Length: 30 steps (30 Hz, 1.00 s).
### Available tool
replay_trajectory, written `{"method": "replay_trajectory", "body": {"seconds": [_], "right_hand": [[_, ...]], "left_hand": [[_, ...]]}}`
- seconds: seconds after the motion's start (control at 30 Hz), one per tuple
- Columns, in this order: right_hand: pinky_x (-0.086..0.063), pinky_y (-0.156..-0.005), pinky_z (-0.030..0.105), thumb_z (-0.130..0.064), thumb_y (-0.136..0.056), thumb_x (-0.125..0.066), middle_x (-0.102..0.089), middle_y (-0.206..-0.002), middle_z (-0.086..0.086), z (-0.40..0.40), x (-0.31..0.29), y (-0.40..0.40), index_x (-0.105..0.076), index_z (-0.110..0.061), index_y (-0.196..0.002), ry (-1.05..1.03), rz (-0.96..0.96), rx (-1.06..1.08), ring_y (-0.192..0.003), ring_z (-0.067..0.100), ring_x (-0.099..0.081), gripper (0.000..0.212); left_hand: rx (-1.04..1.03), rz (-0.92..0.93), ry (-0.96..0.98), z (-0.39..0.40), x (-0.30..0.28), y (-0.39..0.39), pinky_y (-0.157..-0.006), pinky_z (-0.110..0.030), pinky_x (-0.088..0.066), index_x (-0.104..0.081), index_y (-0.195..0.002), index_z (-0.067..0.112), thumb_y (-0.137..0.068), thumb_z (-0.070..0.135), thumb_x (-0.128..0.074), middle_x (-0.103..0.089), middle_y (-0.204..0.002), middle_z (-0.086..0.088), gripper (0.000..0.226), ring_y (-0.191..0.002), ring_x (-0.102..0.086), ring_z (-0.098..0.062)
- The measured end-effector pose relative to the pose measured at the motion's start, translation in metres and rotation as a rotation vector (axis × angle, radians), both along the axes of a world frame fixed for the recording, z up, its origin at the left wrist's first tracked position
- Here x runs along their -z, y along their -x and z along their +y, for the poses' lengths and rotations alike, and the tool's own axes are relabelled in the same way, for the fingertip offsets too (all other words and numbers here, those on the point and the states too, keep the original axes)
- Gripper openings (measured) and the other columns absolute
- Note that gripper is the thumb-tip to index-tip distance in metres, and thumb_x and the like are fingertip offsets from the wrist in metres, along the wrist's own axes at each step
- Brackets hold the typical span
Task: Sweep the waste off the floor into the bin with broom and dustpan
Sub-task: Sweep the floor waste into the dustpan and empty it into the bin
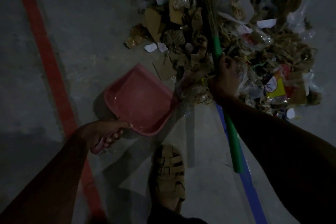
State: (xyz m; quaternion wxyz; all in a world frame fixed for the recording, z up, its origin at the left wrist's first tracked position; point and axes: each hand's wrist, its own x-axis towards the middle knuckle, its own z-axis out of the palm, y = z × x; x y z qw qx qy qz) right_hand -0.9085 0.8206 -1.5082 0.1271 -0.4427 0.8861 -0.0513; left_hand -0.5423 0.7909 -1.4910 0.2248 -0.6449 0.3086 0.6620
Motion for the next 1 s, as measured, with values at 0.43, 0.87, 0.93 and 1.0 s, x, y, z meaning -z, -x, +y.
{"method": "replay_trajectory", "body": {"seconds": [0.43, 0.87, 0.93, 1.0], "right_hand": [[-0.049, -0.085, 0.049, -0.030, -0.094, -0.059, -0.020, -0.158, 0.017, -0.056, 0.055, -0.025, -0.025, -0.019, -0.153, 0.105, -0.056, 0.186, -0.109, 0.047, -0.059, 0.069], [-0.046, -0.063, 0.035, -0.034, -0.087, -0.064, -0.047, -0.134, 0.010, 0.037, 0.027, 0.028, -0.050, -0.019, -0.135, 0.190, 0.127, -0.010, -0.098, 0.034, -0.060, 0.053], [-0.053, -0.063, 0.039, -0.030, -0.089, -0.062, -0.048, -0.133, 0.011, 0.056, 0.020, 0.031, -0.050, -0.018, -0.136, 0.174, 0.166, -0.037, -0.095, 0.035, -0.061, 0.049], [-0.044, -0.054, 0.031, -0.023, -0.091, -0.061, -0.050, -0.132, 0.012, 0.071, 0.016, 0.029, -0.051, -0.017, -0.135, 0.168, 0.209, -0.024, -0.093, 0.033, -0.061, 0.045]], "left_hand": [[0.178, 0.134, 0.051, -0.071, 0.049, 0.003, -0.039, -0.012, -0.019, -0.044, -0.068, 0.017, -0.094, 0.033, -0.066, -0.032, -0.050, 0.002, 0.038, -0.031, -0.024, -0.008], [0.376, 0.185, 0.183, -0.090, 0.046, 0.029, -0.037, -0.013, -0.016, -0.044, -0.066, 0.018, -0.094, 0.038, -0.065, -0.029, -0.052, 0.003, 0.041, -0.033, -0.020, -0.006], [0.371, 0.215, 0.190, -0.088, 0.047, 0.031, -0.036, -0.013, -0.015, -0.043, -0.067, 0.018, -0.096, 0.038, -0.063, -0.027, -0.052, 0.003, 0.040, -0.033, -0.019, -0.006], [0.354, 0.250, 0.194, -0.087, 0.051, 0.033, -0.035, -0.013, -0.015, -0.042, -0.068, 0.018, -0.098, 0.037, -0.061, -0.027, -0.052, 0.004, 0.040, -0.032, -0.019, -0.005]]}}
